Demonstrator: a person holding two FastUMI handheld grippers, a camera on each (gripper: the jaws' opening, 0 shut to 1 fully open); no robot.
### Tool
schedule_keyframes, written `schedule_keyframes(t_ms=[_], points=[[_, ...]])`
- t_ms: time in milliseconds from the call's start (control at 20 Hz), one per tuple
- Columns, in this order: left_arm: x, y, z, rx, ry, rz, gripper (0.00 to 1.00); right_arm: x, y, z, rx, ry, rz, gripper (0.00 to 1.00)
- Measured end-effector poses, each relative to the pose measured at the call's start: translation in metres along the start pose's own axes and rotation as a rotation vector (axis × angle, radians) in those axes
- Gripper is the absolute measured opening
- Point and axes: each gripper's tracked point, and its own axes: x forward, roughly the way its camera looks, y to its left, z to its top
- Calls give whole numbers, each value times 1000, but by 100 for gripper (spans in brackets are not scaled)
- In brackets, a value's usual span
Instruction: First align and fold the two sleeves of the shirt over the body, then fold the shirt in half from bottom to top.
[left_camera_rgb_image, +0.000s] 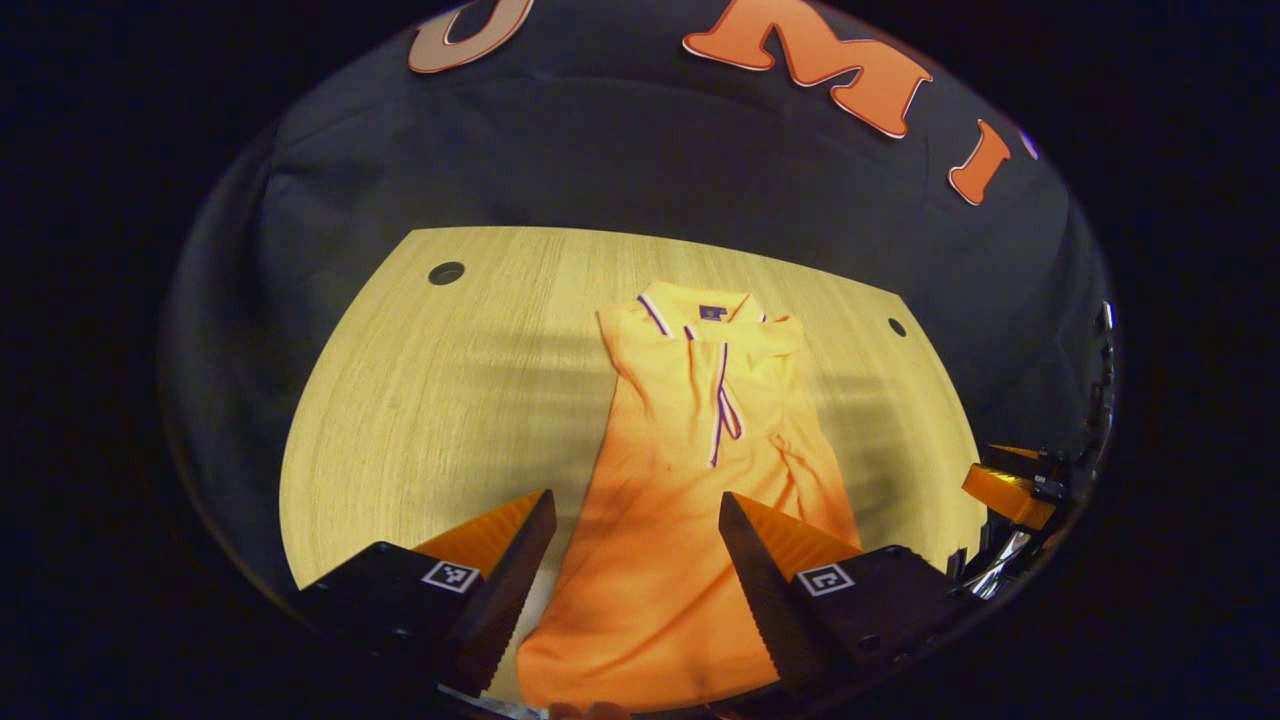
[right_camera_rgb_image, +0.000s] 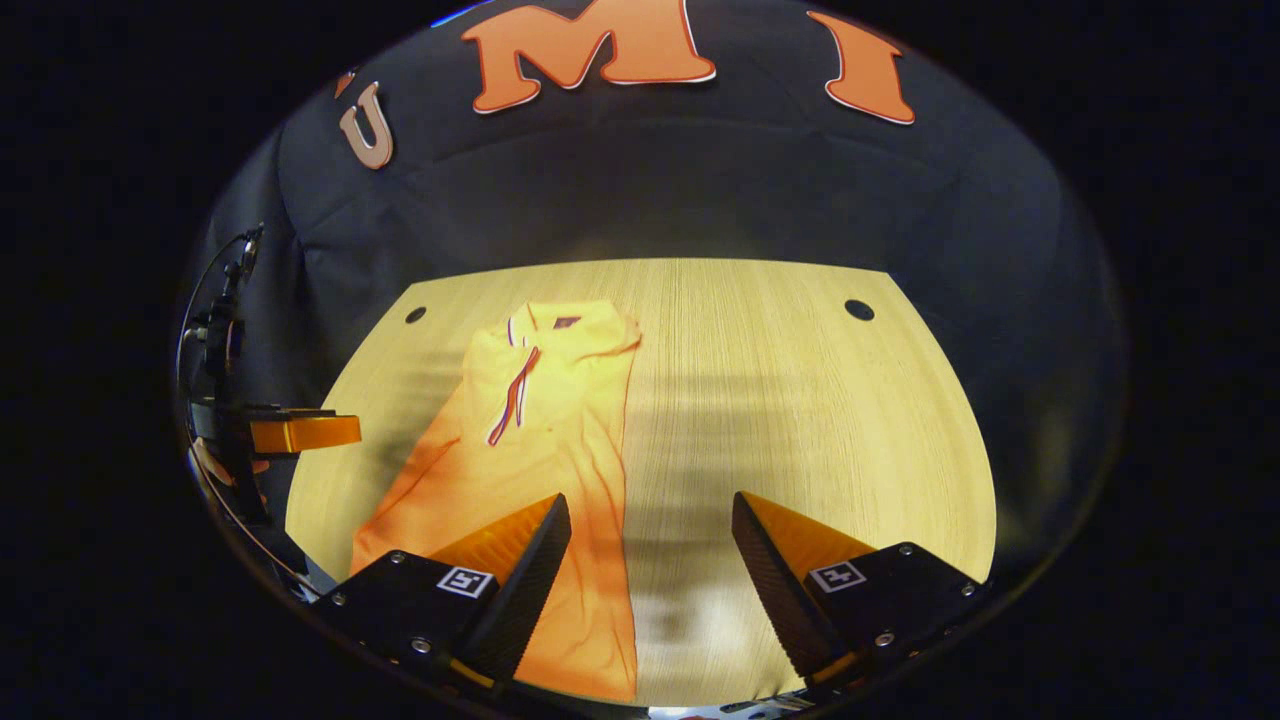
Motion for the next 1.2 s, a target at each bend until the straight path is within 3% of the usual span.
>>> schedule_keyframes(t_ms=[250, 600, 850, 1200], points=[[-29, 23, -56, 23, 23, 37, 99, -13, 27, -73, -35, 142, 1, 99], [-45, 40, -170, -1, 185, 107, 99, -27, 52, -186, -54, 383, 1, 99], [-52, 33, -236, 7, 317, 101, 99, -29, 66, -221, -56, 464, 14, 99], [-34, 41, -252, 31, 337, 160, 99, -15, 63, -230, -102, 504, -33, 99]])
